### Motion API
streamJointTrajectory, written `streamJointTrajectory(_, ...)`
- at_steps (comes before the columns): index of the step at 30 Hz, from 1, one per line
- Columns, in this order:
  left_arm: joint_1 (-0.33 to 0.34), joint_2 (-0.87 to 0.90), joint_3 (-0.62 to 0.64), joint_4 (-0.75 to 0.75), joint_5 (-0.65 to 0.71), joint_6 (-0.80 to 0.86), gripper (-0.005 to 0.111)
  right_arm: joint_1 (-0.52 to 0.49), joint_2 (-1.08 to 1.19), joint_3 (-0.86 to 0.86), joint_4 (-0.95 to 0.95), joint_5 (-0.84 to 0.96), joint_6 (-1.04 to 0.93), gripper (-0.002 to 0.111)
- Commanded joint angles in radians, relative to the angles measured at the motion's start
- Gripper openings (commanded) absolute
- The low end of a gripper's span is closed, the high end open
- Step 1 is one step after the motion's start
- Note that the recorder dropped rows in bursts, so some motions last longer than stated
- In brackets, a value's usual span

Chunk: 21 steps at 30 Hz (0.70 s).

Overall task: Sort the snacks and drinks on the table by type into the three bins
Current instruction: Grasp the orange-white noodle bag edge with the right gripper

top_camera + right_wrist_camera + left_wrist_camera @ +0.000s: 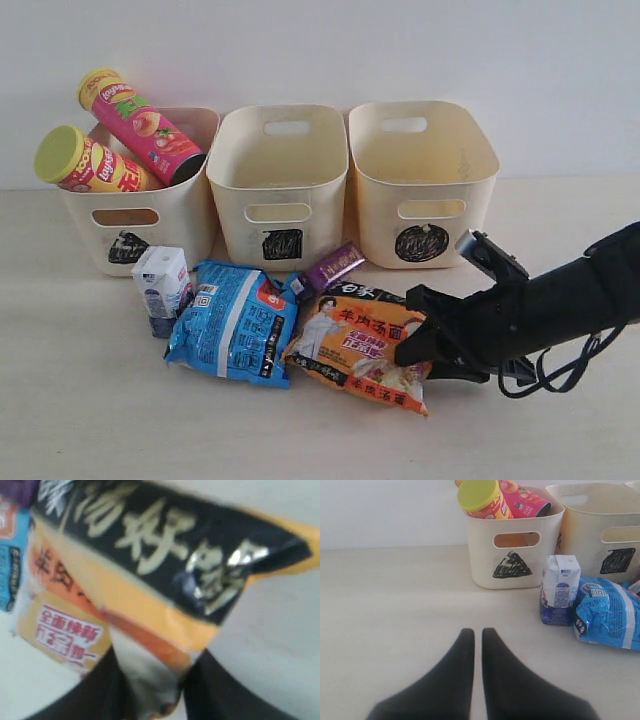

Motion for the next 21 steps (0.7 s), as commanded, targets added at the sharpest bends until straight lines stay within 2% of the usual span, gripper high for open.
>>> streamJointTrajectory(1, 0.002, -0.003, -0.001, -0.011, -0.002, 0.003, 0.004, -0.031, 0.004, -0.004, -0.024, 0.000, -0.079, -0.001)
streamJointTrajectory(12, 0.002, -0.003, -0.001, -0.011, -0.002, 0.003, 0.004, -0.254, -0.109, -0.004, -0.171, 0.348, -0.131, 0.000)
streamJointTrajectory(21, 0.002, -0.003, -0.001, -0.011, -0.002, 0.003, 0.004, -0.299, -0.215, -0.004, -0.178, 0.452, -0.148, 0.000)
